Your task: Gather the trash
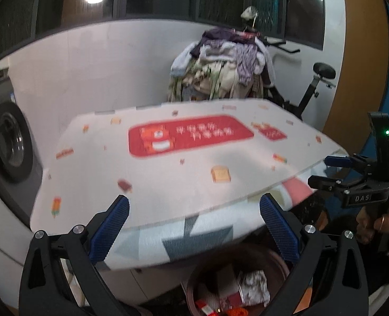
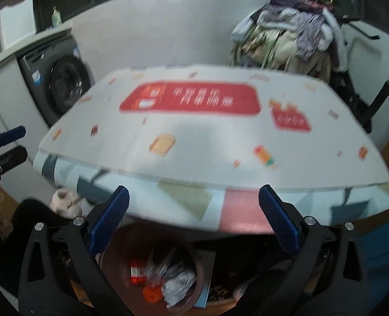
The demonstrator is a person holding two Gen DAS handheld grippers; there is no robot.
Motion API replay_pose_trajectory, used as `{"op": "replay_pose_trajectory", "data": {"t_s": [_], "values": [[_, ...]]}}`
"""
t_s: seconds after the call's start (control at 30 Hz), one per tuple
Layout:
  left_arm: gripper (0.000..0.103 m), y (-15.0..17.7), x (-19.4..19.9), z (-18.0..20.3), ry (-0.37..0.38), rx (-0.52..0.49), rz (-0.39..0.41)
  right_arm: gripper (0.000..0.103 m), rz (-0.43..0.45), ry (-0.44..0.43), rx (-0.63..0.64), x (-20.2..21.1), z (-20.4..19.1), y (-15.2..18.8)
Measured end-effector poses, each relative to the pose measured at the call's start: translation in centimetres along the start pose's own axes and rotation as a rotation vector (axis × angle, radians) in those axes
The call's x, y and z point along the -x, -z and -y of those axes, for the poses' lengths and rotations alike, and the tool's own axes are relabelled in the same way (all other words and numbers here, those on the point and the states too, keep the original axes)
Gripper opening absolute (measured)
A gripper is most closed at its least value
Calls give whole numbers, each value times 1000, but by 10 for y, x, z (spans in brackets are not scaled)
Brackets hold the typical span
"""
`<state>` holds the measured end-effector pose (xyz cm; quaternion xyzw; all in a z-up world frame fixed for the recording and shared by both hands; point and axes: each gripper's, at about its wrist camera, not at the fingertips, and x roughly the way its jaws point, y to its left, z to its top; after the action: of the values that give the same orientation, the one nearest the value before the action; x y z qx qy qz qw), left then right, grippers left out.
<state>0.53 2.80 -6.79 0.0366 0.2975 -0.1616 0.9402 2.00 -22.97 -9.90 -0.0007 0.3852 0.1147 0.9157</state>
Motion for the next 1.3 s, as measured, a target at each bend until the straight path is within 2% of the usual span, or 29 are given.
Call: {"op": "replay_pose_trajectory", "data": {"t_s": [0.17, 0.33, 0.6, 0.8, 0.93, 1.3], "values": [[97, -31, 21, 10, -38, -33, 101, 97, 96, 40, -3, 32, 6, -34], [97, -54, 35, 24, -137, -77, 166, 97, 158, 59, -7, 57, 8, -53], [97, -66, 41, 27, -156, -50, 151, 97, 190, 66, -8, 75, 5, -62], [97, -66, 43, 21, -167, -3, 152, 97, 191, 62, -7, 78, 3, -62], [97, -64, 38, 16, -165, 27, 125, 97, 189, 63, -1, 79, -1, -61], [97, -59, 37, 21, -203, -10, 122, 97, 192, 66, 7, 79, -4, -61]]}}
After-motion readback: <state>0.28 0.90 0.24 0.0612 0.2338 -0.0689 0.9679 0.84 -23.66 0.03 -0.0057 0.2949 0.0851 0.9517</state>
